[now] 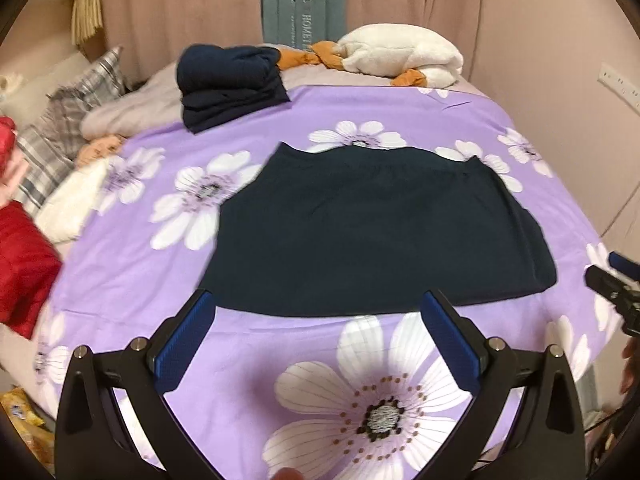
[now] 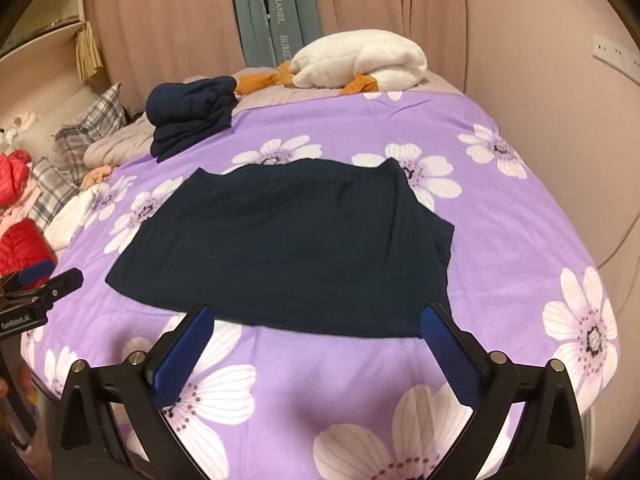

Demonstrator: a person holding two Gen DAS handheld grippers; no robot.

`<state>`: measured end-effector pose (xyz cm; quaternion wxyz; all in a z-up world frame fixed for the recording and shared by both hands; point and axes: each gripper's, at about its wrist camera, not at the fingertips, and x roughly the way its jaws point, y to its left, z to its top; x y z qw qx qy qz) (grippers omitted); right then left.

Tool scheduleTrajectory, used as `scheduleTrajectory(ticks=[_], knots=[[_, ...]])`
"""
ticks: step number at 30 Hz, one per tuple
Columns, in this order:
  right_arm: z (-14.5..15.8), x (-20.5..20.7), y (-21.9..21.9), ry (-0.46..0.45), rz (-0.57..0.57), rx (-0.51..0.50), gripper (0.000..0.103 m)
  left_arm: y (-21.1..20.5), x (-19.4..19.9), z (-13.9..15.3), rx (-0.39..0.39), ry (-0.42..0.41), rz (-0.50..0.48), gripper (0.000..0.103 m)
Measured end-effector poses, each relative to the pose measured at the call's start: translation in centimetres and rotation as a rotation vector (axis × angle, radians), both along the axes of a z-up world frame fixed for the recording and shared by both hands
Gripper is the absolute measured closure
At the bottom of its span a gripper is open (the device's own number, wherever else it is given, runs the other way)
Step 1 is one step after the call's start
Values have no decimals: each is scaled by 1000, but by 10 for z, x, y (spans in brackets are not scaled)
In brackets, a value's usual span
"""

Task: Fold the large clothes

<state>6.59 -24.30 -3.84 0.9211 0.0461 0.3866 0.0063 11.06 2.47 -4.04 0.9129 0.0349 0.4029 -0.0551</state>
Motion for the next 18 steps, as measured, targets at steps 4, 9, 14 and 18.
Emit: scheduleTrajectory(ticks=[4, 9, 14, 18], knots=[[8, -2, 6, 7, -17, -42, 1, -5, -6, 9, 78, -15, 26, 0], [25, -9, 11, -11, 10, -28, 1, -5, -11, 22, 52, 9, 37, 0], [49, -21, 19, -63, 30, -55, 1, -6, -16, 42, 15, -2, 48, 0], [54, -26, 22, -79, 31, -42, 1, -8, -24, 53, -9, -28, 26, 0]])
